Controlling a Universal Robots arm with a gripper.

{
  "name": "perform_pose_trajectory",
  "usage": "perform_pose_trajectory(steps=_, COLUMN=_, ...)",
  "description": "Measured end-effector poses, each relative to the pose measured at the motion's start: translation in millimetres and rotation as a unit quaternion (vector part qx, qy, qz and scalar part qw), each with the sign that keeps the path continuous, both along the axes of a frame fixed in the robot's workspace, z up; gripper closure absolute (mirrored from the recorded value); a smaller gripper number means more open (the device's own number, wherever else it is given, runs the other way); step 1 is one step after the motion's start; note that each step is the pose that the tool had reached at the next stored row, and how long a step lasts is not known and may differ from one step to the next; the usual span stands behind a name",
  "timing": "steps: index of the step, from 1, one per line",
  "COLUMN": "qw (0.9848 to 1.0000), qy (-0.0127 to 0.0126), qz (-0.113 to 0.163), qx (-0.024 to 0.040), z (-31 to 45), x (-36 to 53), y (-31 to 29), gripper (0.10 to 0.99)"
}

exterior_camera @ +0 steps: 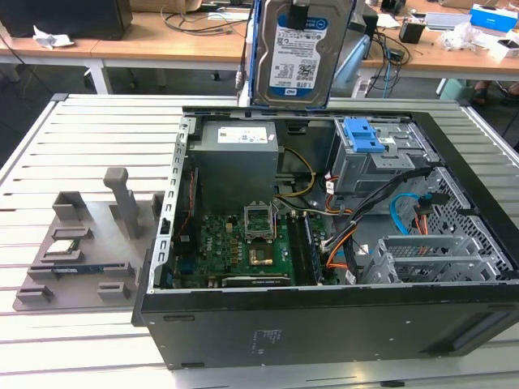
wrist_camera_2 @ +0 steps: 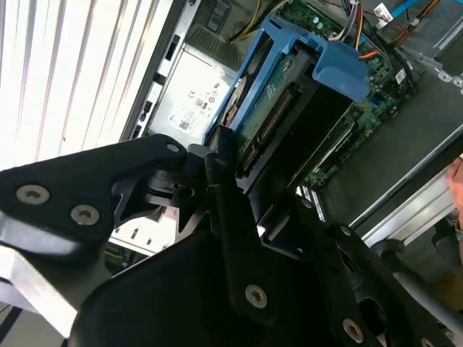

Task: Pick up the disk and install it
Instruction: 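Pick up the disk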

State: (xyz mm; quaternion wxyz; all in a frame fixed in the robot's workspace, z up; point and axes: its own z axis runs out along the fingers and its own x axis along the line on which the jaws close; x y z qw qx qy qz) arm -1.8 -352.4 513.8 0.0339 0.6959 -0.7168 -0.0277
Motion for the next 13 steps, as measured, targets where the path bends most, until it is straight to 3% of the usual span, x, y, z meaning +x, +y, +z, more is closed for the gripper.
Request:
perform_pose_trajectory(steps=1, qw=1.0, qy=0.0006, qz=0.0, qx=0.0, z=0.0, x=9.5, y=0.0, gripper=0.725)
perform_pose_trajectory(steps=7, qw=1.0, qy=0.002, qz=0.0, qx=0.0, z=0.0, x=34.4, y=0.0, gripper=0.725)
perform_pose_trajectory(steps=13, qw=1.0, qy=0.0029, qz=0.0, qx=0.0, z=0.0, x=53.0, y=-0.1, gripper=0.725)
